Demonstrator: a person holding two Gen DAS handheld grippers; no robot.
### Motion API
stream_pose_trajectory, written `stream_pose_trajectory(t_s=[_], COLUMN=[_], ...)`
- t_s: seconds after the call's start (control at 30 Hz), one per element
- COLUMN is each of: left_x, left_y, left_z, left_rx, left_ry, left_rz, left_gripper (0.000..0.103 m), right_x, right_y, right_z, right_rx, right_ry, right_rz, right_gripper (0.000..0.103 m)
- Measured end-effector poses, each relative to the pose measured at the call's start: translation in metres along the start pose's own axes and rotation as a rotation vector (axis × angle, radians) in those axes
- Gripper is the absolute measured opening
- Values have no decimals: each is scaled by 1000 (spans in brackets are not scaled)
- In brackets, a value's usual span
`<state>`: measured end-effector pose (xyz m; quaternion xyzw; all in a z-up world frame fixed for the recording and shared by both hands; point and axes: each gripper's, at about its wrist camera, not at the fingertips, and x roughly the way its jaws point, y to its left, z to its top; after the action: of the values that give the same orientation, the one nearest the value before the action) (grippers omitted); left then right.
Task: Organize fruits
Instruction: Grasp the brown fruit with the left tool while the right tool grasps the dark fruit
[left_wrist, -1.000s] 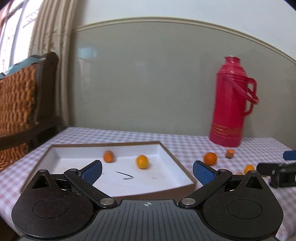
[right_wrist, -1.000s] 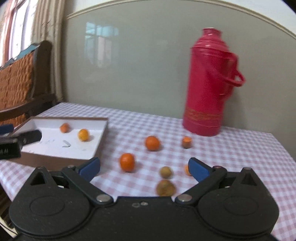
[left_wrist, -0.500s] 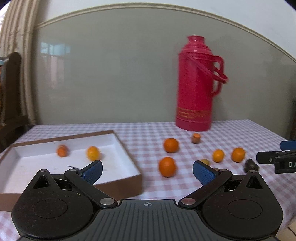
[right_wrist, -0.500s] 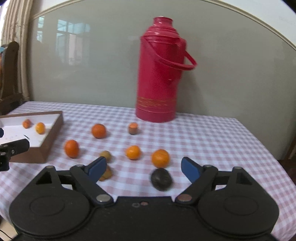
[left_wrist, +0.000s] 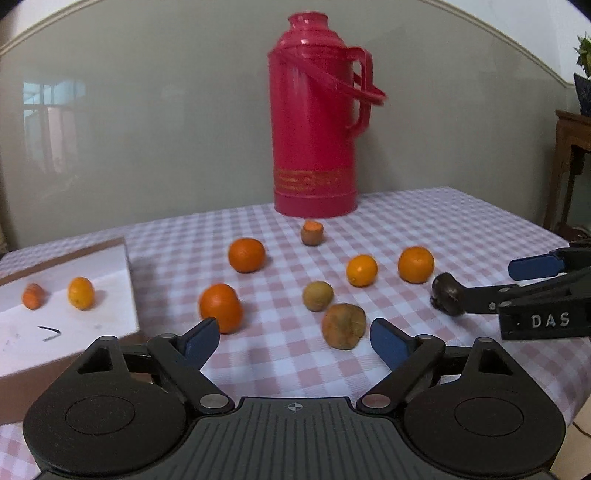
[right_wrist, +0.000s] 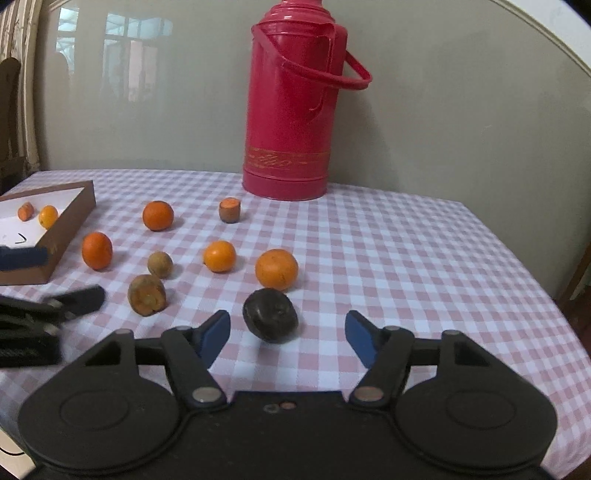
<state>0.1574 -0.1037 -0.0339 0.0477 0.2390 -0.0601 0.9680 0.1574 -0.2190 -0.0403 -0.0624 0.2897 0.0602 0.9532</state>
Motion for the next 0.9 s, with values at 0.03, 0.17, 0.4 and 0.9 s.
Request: stream_pose_trajectory(t_s=[0.03, 0.17, 0.4, 0.9], left_x=[3, 17, 35, 52], left_y=[-2, -9, -21, -26], left_z=[0, 1, 1, 10], left_rx=[-5, -19, -43, -61], left_ry=[2, 29, 67, 130], left_rz=[-6, -18, -28, -29], left_gripper=[87, 75, 67, 52], right_x=[3, 15, 21, 39], right_y=[0, 1, 0, 0], right_z=[0, -4, -4, -2], right_rx=[-4, -22, -12, 32], right_ry=[7, 36, 19, 35], right_rz=[0, -1, 18, 38], right_gripper=[59, 48, 41, 38])
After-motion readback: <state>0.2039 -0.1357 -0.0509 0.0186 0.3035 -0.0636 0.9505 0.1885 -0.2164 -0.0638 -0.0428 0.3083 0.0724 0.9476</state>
